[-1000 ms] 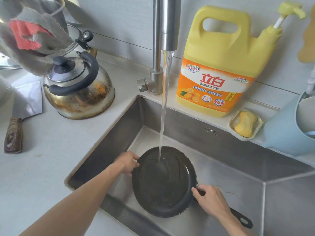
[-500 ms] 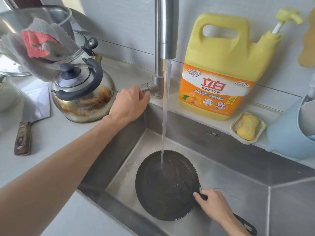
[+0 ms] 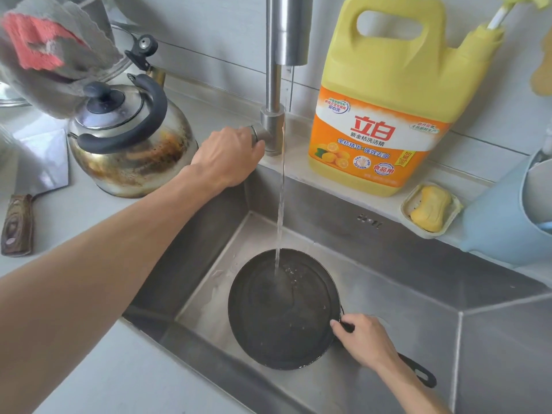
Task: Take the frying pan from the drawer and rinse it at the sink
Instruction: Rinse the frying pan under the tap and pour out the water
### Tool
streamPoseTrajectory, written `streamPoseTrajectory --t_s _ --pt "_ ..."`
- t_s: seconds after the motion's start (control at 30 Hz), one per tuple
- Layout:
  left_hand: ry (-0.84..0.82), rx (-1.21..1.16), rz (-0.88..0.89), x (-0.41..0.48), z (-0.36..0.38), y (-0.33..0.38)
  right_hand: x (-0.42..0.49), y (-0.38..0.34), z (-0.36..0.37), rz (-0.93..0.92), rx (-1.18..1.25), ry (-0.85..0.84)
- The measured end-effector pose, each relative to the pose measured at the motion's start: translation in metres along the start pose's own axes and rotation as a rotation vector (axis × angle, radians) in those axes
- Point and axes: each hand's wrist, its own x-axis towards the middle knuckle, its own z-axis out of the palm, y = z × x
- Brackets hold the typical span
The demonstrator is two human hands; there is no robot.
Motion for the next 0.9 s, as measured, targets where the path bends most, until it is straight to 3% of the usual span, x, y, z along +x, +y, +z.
streamPoseTrajectory --t_s 0.13,0.2,0.3,0.4,0.6,0.9 --pt "-0.162 -0.043 0.002 -0.024 0.038 -0.021 -0.007 -0.012 -0.003 0.092 0.004 0.027" --pt "-0.465 0.0 -0.019 -0.058 0.083 -0.041 -0.013 -0.02 -0.007 0.125 0.015 0.032" --pt "-0.901 -0.075 -0.219 -0.112 0.147 -0.075 -0.019 -0.023 -0.018 0.14 0.023 0.043" --pt "-1.087 -0.368 -0.401 -0.138 0.18 -0.089 -0.024 -0.021 -0.036 0.124 0.018 0.111" --pt "-0.943 -0.711 -0.317 -0.129 0.169 -0.075 -0.03 -0.021 -0.073 0.03 -0.066 0.307" --pt "-0.419 -0.85 -0.238 -0.136 0.138 -0.071 -0.033 -0.036 -0.098 -0.286 -0.023 0.684"
